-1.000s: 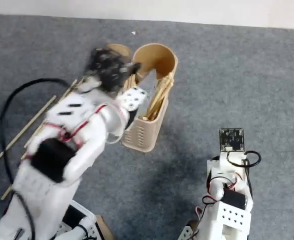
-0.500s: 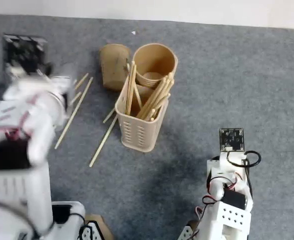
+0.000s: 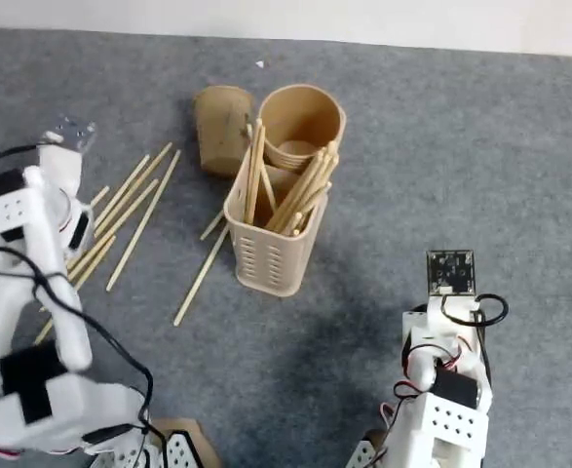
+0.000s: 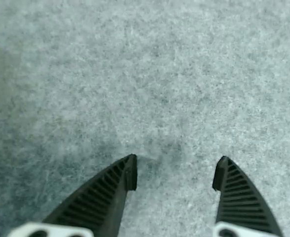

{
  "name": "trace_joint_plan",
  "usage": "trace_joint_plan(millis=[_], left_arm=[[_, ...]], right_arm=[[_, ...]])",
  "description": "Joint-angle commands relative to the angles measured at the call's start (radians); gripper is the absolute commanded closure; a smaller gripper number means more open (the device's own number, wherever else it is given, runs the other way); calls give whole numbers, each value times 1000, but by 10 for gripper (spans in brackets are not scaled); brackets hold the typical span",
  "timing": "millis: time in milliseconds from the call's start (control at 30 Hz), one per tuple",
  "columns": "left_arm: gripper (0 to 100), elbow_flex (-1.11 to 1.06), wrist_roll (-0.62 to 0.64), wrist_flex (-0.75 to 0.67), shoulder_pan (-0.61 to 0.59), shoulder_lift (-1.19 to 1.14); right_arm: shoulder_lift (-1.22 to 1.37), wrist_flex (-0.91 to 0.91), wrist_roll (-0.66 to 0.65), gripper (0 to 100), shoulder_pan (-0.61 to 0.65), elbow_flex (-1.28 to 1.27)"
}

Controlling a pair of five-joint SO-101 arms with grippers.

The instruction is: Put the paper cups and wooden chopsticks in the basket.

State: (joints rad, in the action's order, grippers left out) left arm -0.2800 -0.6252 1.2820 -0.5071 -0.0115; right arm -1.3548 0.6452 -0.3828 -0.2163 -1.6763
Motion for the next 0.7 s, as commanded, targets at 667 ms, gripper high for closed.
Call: trace_joint_plan(millis=[667], left_arm=[[868,314,-302,80,-65,-527]], right_arm=[[-13,-18,-8,738,10,-31]])
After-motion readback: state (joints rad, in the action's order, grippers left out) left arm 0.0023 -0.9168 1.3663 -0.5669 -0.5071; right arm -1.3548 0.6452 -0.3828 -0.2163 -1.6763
